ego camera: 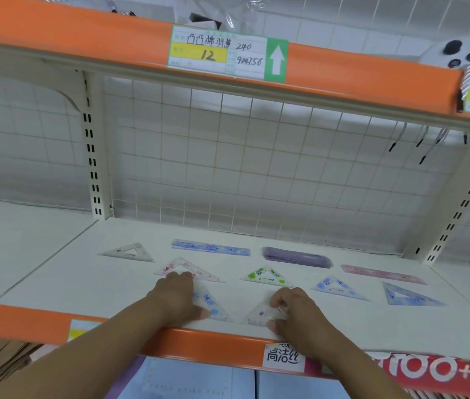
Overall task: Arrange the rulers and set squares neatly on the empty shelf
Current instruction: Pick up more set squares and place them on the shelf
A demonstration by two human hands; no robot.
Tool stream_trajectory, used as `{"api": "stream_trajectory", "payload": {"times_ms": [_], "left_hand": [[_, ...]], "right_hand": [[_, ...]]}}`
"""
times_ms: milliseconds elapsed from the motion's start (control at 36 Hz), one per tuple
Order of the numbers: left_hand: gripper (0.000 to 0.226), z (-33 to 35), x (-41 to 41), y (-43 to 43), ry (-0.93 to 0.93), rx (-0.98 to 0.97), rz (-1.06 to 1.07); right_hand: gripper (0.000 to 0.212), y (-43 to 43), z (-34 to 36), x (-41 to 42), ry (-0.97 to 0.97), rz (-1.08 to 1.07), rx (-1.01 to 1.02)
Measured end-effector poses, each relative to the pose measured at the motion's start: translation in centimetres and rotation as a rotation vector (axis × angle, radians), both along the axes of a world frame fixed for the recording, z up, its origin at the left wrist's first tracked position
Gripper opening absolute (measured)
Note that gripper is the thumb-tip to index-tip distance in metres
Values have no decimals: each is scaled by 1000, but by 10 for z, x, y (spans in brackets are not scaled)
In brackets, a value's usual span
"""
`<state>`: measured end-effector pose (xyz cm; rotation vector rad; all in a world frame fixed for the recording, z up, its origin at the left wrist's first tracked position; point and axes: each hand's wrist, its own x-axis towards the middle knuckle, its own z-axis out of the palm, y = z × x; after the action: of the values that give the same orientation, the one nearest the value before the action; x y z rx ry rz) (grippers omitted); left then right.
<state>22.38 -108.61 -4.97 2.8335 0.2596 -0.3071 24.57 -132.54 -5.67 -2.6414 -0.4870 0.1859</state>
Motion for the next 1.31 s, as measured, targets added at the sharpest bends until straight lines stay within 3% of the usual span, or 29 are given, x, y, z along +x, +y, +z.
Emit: {"api": "stream_trajectory", "payload": {"times_ms": [111, 444, 972, 1306], "left_hand": [[66, 0, -2, 1, -15, -1, -1], [70, 8, -9, 9, -4, 19, 2], [34, 10, -20, 34, 9, 72, 44], [34, 10, -28, 51, -14, 97, 53]], "right_hand": [[39, -1, 3, -2, 32, 5, 15], [52, -4, 10, -5, 140, 16, 66], [62, -6, 9, 3, 125, -14, 28], [61, 20, 16, 17, 87, 67, 5]]}}
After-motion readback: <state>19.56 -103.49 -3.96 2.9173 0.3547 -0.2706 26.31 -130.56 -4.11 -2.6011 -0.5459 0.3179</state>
